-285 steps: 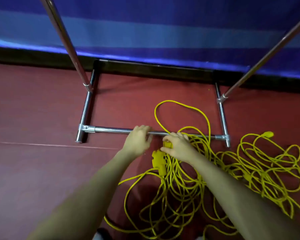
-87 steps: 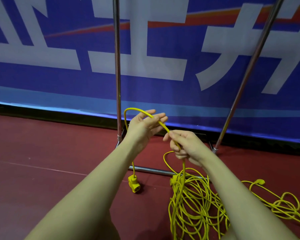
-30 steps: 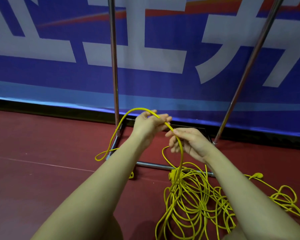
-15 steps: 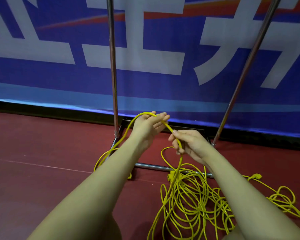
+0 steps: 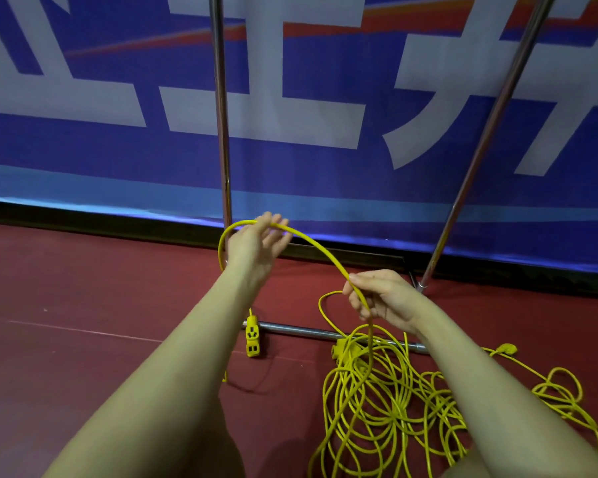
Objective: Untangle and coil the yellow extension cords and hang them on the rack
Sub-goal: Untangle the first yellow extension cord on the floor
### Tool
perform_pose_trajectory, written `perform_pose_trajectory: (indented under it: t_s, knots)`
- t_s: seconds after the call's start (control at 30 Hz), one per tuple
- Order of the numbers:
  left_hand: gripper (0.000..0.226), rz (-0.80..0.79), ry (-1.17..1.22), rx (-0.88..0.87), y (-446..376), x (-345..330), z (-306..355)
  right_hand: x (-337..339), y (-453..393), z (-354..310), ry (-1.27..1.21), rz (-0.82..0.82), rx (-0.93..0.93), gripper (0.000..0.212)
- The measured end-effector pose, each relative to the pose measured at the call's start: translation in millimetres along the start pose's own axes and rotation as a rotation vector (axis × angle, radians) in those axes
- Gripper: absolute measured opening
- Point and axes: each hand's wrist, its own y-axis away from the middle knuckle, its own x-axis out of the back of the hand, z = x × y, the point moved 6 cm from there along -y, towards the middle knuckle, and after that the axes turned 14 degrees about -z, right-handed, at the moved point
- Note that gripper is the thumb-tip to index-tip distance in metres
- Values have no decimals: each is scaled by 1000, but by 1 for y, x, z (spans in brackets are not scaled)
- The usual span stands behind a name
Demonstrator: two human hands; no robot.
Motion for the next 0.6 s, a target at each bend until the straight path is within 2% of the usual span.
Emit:
perform_pose_trajectory:
  t_s: [0.1,0.17,0.33,0.4,0.5,0.6]
  knots:
    - [5,-211,-212,202,10,-22,-29,-4,-3,-7,-33,15,59,27]
    - [7,-274,-194,223,16,-35,-41,-14,-5,-13,-8,-21,71,27]
    - [25,-221,-119,106,9,-41,-32,-20,-6,-17,-91,-58,89,29]
    - [24,-183,-57,36,2,-37,-17,-19,-3,-13,-85,-88,47,32]
    - [9,-96,60,-56,-8,-20,11,-13,3,-2,6,-133,-33,31]
    - [15,-3,38,-30,-7,1,10,1,5,9,37,-62,-54,25]
